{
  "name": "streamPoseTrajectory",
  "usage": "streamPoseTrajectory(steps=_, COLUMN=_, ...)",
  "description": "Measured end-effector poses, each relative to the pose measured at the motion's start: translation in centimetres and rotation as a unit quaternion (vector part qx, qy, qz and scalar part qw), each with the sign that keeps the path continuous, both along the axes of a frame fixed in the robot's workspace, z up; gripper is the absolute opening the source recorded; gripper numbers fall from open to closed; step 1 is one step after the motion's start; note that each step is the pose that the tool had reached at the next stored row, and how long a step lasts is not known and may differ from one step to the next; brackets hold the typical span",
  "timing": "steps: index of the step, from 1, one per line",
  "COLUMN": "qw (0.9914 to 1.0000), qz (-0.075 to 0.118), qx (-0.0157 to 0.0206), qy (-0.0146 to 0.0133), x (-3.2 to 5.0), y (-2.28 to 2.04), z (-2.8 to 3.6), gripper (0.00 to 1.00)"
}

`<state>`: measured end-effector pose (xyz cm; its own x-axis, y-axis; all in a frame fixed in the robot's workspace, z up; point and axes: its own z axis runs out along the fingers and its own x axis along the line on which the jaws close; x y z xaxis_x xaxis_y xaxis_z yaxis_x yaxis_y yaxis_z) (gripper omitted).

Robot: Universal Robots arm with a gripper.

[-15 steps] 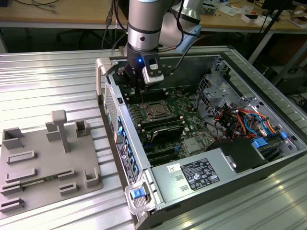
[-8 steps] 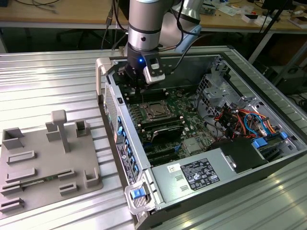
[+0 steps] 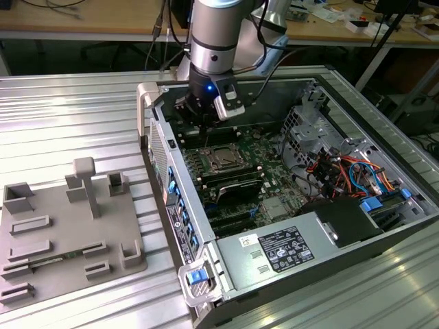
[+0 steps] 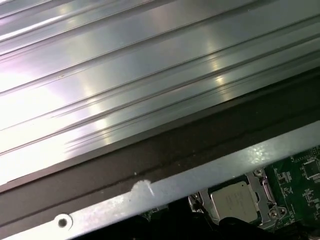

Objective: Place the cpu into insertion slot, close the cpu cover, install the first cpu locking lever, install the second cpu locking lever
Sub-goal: 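Install the first cpu locking lever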

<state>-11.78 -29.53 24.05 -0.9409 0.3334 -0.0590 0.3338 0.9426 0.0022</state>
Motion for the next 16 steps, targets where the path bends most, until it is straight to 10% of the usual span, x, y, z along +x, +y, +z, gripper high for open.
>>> streamPoseTrajectory(steps=8, qw=0.99919, qz=0.040, qx=0.0000, qy=0.0000, x=1.34, y=0.00, z=-0.36, gripper=0.11)
streamPoseTrajectory(steps=16, qw=0.99398, qz=0.110, qx=0.0000, qy=0.0001, x=1.60, y=0.00, z=-0.69, gripper=0.11)
